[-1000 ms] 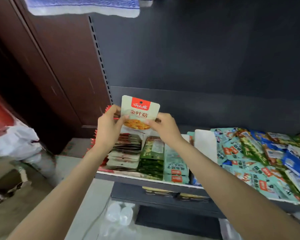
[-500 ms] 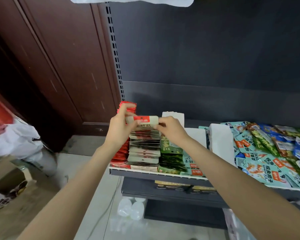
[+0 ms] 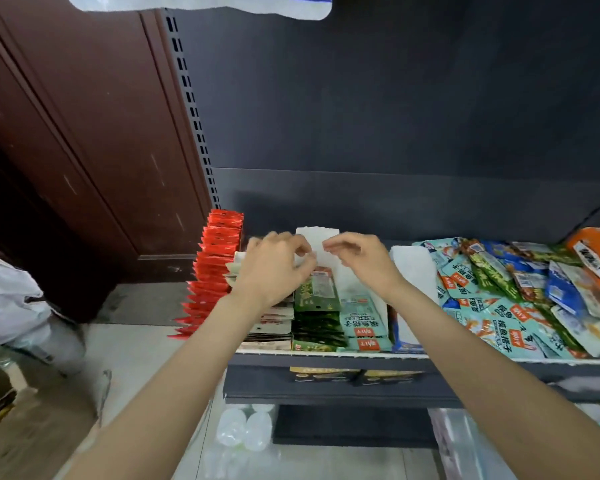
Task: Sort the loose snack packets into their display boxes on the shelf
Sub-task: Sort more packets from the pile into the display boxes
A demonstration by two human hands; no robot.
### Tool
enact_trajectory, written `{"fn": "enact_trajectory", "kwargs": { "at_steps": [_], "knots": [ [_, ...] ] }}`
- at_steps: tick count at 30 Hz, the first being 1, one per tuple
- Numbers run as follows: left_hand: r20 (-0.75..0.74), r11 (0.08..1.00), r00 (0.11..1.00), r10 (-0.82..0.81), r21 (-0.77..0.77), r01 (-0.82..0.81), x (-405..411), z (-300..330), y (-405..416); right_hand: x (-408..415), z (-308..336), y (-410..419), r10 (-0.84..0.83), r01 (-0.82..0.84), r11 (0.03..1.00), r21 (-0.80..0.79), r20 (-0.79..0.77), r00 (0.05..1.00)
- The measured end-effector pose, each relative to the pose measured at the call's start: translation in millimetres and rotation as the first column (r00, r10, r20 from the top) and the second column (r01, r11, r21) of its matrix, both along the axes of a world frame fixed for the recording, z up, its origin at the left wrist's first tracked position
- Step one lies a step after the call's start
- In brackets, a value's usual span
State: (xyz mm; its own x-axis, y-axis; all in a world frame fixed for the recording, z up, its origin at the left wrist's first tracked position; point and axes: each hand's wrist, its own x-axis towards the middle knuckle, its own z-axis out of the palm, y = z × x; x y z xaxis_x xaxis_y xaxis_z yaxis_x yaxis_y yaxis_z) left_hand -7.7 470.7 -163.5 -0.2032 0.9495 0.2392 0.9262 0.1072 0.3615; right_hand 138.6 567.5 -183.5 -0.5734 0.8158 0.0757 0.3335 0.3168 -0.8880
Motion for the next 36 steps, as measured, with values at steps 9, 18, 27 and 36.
{"fn": "enact_trajectory", "kwargs": {
  "at_steps": [9, 18, 27, 36],
  "knots": [
    [0.532, 0.971, 0.826, -0.185, -0.027, 0.236, 173.4, -17.6, 84.1, 149.1, -44.5, 57.8, -0.441, 0.44, 0.898, -0.017, -0.036, 0.897],
    [0.38, 0.877, 0.921, -0.087, -0.409, 0.251, 309.0, -97.7, 176.7, 325.8, -100.8, 126.7, -0.462, 0.518, 0.851, 0.085, 0.59, 0.662],
    [0.176, 0.775, 0.983, -0.048, -0.614, 0.148, 359.3, -130.1, 203.0, 368.0, -124.3, 135.7, -0.32, 0.223, 0.944, 0.242, 0.834, 0.45],
    [0.497, 0.951, 0.849, 0.18, -0.309, -0.021, 367.0, -101.4, 214.2, 360.6, -46.0, 145.6, -0.433, -0.009, 0.829, 0.56, 0.652, 0.622]
  ]
}}
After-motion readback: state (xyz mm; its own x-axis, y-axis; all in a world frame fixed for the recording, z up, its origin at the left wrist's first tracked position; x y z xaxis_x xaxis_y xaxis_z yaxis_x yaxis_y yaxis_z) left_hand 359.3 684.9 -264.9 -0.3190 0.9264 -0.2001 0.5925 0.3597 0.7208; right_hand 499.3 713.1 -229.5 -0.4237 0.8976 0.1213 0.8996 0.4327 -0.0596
